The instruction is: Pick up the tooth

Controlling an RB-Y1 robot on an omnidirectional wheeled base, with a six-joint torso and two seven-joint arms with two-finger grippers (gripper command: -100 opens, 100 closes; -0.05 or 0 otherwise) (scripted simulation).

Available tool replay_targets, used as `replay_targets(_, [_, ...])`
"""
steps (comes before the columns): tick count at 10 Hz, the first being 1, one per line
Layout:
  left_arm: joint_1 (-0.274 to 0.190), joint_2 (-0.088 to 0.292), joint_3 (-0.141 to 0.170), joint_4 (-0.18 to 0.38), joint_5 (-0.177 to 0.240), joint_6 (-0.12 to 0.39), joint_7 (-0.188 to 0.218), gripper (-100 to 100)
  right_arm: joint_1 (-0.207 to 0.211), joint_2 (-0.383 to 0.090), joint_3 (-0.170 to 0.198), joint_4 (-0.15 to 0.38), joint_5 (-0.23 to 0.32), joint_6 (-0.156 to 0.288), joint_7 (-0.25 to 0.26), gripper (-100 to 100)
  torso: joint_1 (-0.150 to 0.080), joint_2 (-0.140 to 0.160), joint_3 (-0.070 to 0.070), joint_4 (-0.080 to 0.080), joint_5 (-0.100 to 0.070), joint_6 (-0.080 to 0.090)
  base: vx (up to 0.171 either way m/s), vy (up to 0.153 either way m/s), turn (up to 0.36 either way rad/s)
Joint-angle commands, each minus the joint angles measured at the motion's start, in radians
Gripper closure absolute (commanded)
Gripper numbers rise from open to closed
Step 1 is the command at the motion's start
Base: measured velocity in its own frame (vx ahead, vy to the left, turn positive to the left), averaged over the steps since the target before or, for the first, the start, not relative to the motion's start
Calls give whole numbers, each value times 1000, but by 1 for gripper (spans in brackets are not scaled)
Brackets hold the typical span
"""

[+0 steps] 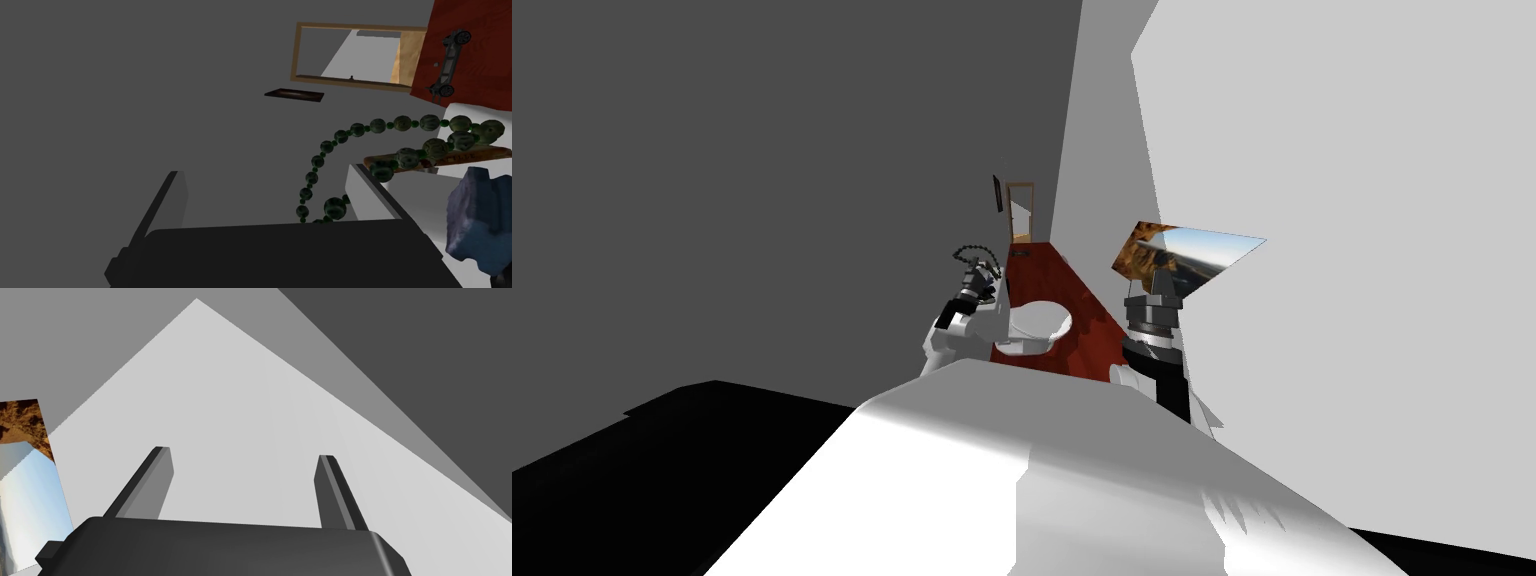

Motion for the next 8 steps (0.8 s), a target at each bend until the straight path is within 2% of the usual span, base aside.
replay_targets(1, [-22, 6, 1, 12, 15, 50, 10, -100, 0, 0, 0, 0, 0, 0, 0, 0, 0, 0, 0, 0, 0, 0, -54, 4, -17])
replay_targets(2, [-22, 6, 1, 12, 15, 69, 10, -100, 0, 0, 0, 0, 0, 0, 0, 0, 0, 0, 0, 0, 0, 0, -27, 6, 4])
replay_targets(3, [-62, 17, 4, 26, 47, 104, 28, -100, 0, 0, 0, 0, 0, 0, 0, 0, 0, -1, 0, 0, 0, 0, -45, 6, -21])
replay_targets(5, [-62, 17, 4, 26, 47, 155, 28, -100, 0, 0, 0, 0, 0, 0, 0, 0, 1, 0, 0, 0, 0, 0, -43, 7, -11])
replay_targets(6, [-101, 28, 6, 41, 78, 187, 48, -100, 0, 0, 0, 0, 0, 0, 0, 0, 0, -1, 0, 0, 0, 0, -50, -1, -24])
replay_targets(8, [-101, 28, 6, 41, 78, 243, 48, -100, 0, 0, 0, 0, 0, 0, 0, 0, 0, 0, 0, 0, 0, 0, -37, 2, -11])
